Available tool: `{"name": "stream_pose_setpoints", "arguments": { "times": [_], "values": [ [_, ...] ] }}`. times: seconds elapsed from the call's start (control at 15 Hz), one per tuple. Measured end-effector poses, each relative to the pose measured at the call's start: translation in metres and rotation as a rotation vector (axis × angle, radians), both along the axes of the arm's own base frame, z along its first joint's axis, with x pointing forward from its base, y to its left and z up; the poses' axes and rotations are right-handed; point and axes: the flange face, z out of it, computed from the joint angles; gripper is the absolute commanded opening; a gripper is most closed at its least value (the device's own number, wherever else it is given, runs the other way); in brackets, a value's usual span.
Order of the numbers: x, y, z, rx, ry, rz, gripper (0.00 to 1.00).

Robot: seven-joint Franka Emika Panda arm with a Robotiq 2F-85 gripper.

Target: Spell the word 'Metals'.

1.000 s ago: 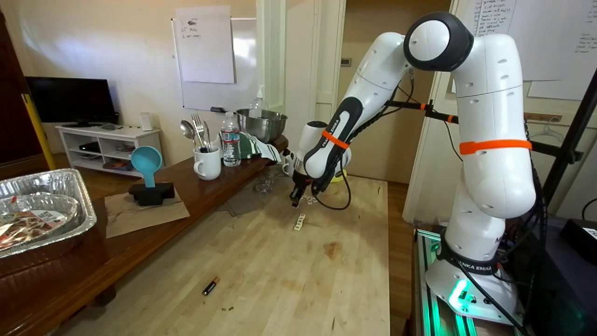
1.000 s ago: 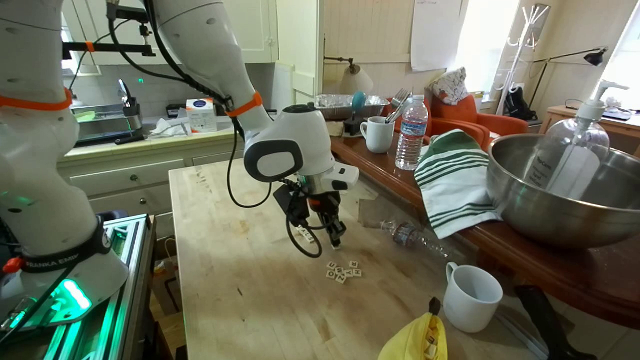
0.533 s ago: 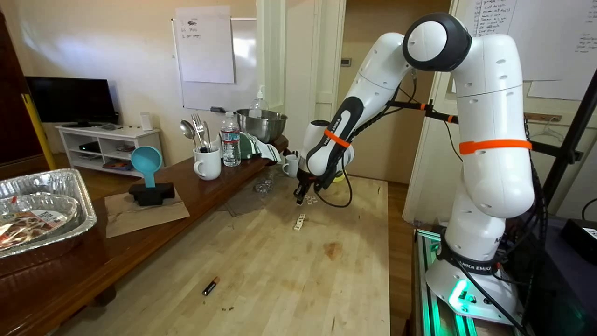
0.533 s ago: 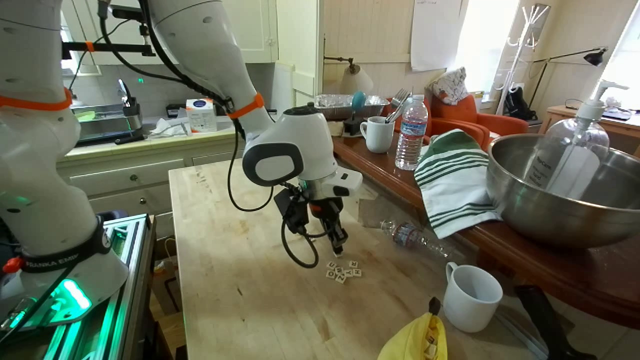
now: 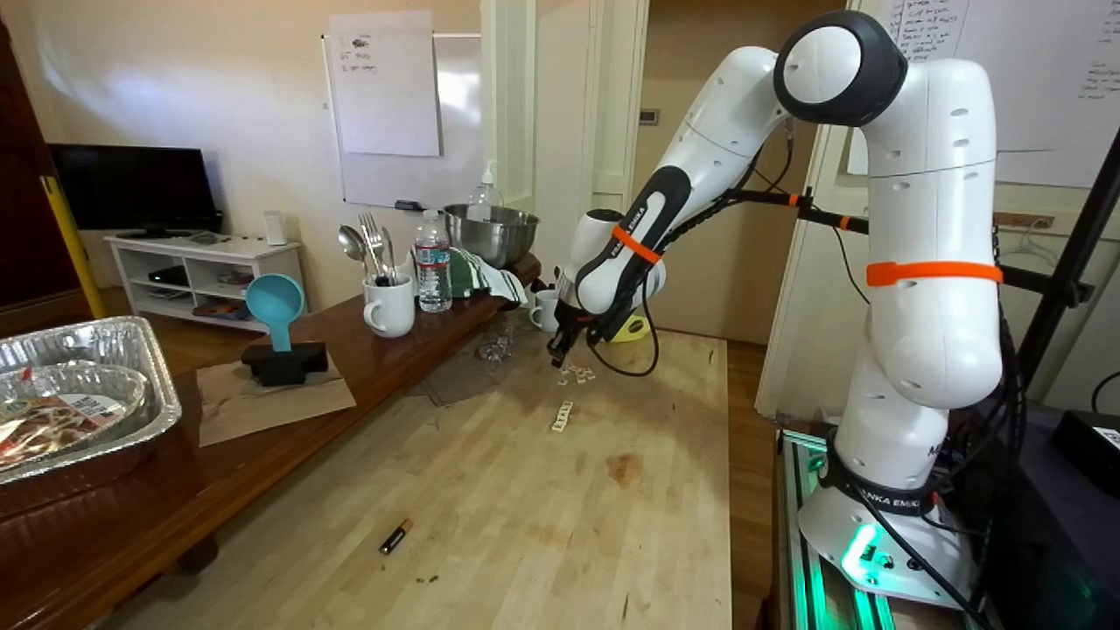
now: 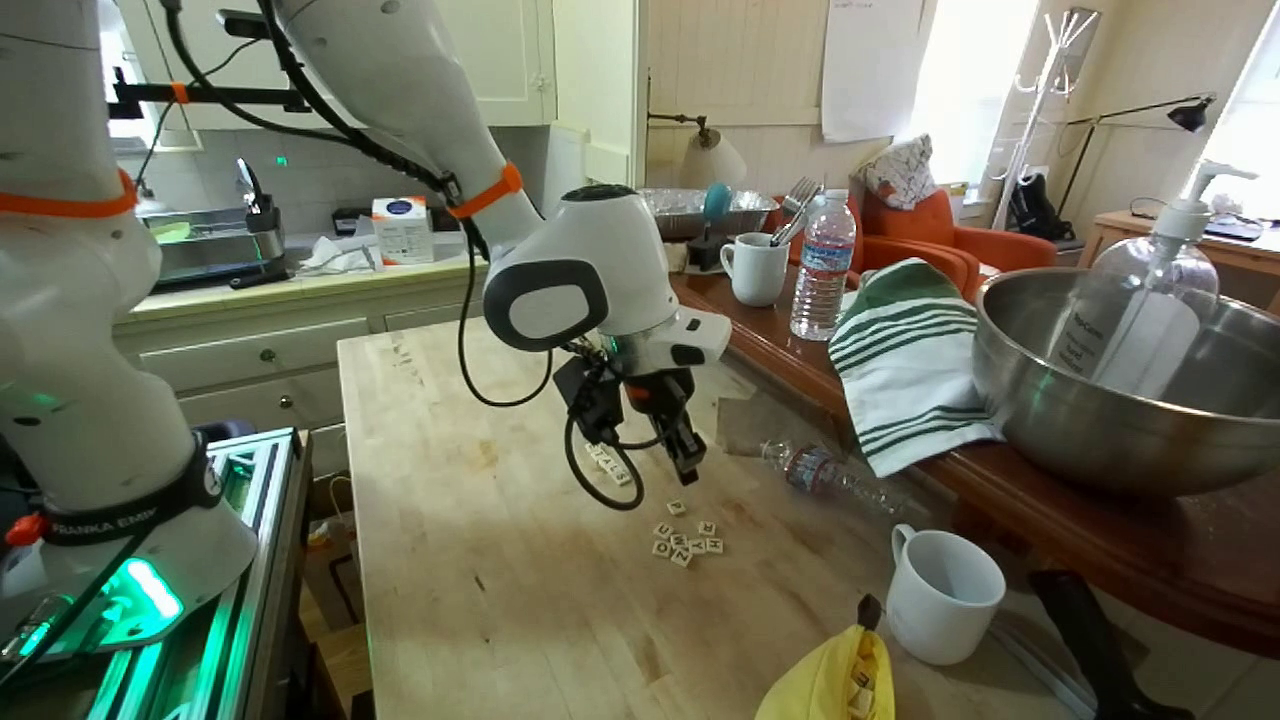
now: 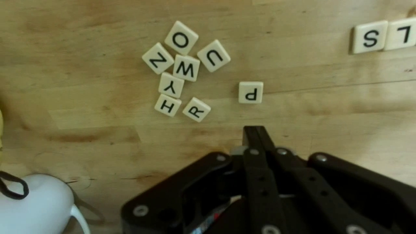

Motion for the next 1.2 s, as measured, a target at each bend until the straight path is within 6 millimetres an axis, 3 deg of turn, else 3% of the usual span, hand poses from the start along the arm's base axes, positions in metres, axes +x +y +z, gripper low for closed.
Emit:
{"name": "stream_pose_setpoints", "arguments": {
  "times": [0.53, 1.2],
  "values": [
    [-0.006, -0.009, 0.024, 0.006, -0.013, -0.024, 0.0],
    [-0.012, -0.026, 0.032, 0.021, 0.017, -0.065, 0.01]
  ]
}}
